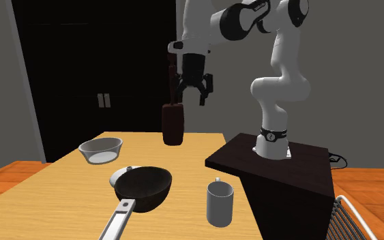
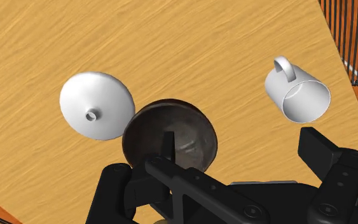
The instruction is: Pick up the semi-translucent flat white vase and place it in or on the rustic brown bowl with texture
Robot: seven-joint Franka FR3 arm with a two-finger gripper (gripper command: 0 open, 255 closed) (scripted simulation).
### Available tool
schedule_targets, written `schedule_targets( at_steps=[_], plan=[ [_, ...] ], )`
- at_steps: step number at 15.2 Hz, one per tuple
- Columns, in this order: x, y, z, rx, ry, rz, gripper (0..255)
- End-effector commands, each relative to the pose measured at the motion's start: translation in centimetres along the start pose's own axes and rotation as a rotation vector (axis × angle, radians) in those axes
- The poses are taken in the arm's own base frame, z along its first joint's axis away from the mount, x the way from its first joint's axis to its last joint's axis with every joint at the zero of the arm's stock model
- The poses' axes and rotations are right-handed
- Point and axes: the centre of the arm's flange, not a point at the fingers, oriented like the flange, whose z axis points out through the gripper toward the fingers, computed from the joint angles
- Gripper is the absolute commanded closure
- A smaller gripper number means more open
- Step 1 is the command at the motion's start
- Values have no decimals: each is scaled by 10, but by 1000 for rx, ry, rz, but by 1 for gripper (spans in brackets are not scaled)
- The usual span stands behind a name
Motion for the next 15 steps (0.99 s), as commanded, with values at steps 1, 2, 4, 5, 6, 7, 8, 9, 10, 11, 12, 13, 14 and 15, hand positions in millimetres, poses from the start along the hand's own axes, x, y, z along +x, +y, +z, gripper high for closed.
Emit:
schedule_targets(
  at_steps=[1, 2, 4, 5, 6, 7, 8, 9, 10, 11, 12, 13, 14, 15],
  plan=[
    [8, 18, 22, -2, -6, 1, 0],
    [12, 27, 31, -2, -9, 1, 0],
    [20, 45, 50, -2, -15, 2, 0],
    [24, 53, 59, -3, -18, 3, 0],
    [28, 62, 68, -3, -21, 4, 0],
    [32, 71, 77, -3, -25, 4, 0],
    [36, 80, 87, -3, -28, 5, 0],
    [39, 89, 96, -4, -31, 5, 0],
    [43, 97, 105, -4, -34, 6, 0],
    [47, 106, 114, -4, -37, 7, 0],
    [51, 115, 124, -4, -40, 7, 0],
    [54, 124, 133, -4, -43, 8, 0],
    [58, 133, 142, -5, -47, 9, 0],
    [61, 141, 152, -5, -50, 9, 0]
  ],
)
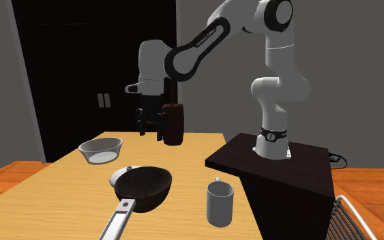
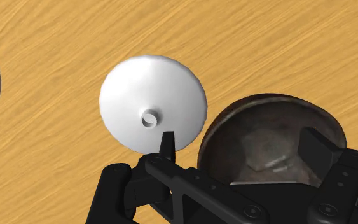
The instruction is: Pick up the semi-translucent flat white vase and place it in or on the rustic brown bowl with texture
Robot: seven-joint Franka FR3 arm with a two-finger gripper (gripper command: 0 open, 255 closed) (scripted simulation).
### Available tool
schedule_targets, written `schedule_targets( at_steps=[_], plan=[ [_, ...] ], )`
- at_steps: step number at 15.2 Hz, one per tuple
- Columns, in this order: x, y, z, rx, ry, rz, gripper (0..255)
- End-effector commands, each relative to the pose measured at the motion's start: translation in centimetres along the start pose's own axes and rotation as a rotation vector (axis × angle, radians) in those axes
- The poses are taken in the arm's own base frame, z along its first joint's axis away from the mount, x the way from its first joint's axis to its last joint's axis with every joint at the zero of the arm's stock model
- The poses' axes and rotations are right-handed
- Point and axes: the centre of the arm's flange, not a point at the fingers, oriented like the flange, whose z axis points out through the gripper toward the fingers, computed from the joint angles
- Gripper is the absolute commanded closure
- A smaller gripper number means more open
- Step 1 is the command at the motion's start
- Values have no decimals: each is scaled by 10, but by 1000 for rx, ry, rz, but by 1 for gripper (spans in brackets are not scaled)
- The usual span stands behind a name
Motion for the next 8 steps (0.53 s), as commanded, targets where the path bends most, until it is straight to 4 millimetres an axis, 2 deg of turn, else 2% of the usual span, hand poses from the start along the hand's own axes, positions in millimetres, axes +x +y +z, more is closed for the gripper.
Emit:
schedule_targets(
  at_steps=[1, 8],
  plan=[
    [9, 16, 19, 0, -6, 1, 0],
    [36, 78, 84, -1, -28, 5, 0]
  ],
)
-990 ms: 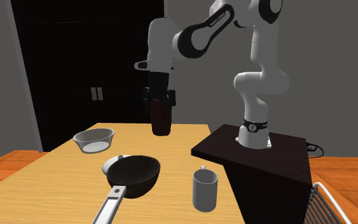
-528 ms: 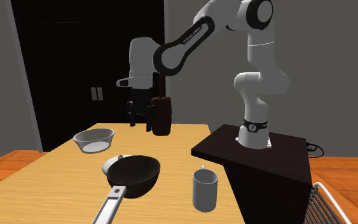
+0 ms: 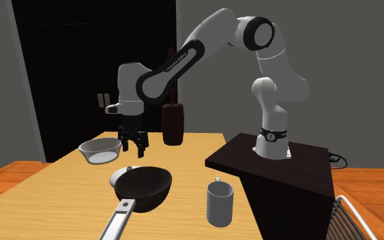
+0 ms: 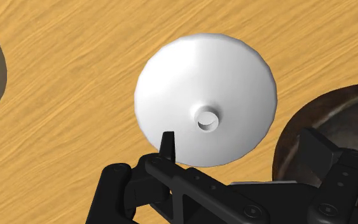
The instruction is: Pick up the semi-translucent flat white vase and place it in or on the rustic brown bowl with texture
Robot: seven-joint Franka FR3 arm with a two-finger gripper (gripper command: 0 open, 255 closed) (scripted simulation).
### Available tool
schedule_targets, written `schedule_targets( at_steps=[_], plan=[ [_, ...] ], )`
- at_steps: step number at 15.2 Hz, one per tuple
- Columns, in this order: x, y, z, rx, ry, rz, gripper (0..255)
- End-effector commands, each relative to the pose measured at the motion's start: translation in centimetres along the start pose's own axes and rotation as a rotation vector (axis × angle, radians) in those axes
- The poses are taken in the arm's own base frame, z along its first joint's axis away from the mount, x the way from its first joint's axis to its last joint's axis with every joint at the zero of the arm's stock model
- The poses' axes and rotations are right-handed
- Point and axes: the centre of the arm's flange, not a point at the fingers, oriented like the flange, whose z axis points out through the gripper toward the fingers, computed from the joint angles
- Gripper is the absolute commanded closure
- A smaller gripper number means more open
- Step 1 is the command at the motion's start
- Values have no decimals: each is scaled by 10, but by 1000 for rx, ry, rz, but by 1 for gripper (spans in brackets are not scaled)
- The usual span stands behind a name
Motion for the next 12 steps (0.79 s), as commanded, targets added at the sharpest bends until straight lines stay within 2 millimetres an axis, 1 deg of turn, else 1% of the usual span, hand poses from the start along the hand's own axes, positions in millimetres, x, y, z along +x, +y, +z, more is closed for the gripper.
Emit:
schedule_targets(
  at_steps=[1, 8, 9, 12],
  plan=[
    [6, 14, 13, 0, -4, 1, 0],
    [6, 14, 50, 0, -4, 1, 0],
    [6, 14, 53, 0, -4, 1, 0],
    [6, 14, 53, 0, -4, 1, 0]
  ],
)
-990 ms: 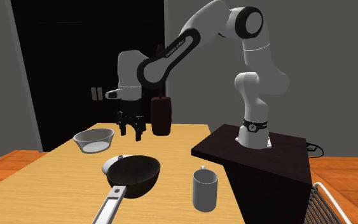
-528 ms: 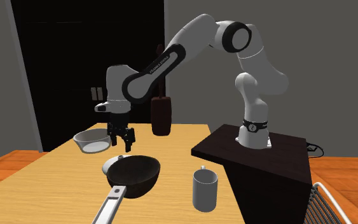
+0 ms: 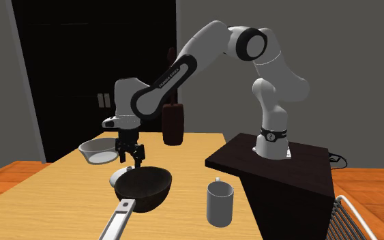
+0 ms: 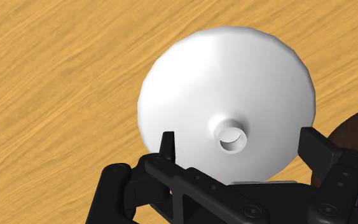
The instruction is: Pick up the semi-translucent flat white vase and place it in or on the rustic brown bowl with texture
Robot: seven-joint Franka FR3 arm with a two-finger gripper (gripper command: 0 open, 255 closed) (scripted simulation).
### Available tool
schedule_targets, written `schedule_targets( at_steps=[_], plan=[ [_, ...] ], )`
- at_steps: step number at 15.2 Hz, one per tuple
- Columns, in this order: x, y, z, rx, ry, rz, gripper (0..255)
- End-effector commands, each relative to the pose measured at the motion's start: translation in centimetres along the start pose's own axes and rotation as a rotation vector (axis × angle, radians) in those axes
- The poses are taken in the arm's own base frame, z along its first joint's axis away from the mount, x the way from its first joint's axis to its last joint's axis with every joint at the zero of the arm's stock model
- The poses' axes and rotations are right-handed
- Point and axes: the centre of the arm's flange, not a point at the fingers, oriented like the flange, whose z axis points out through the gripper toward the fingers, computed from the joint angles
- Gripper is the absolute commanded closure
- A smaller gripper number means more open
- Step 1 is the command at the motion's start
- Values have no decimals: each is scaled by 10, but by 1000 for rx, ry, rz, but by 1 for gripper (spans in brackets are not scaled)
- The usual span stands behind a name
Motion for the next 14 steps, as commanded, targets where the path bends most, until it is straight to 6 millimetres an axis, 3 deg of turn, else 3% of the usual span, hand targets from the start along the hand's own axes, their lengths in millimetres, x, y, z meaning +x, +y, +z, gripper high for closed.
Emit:
schedule_targets(
  at_steps=[1, 4, 5, 14],
  plan=[
    [0, 0, 1, 0, 0, 0, 0],
    [0, 0, 1, 0, 0, 0, 0],
    [0, 0, 1, 0, 0, 0, 255],
    [0, 0, 1, 0, 0, 0, 255]
  ],
)
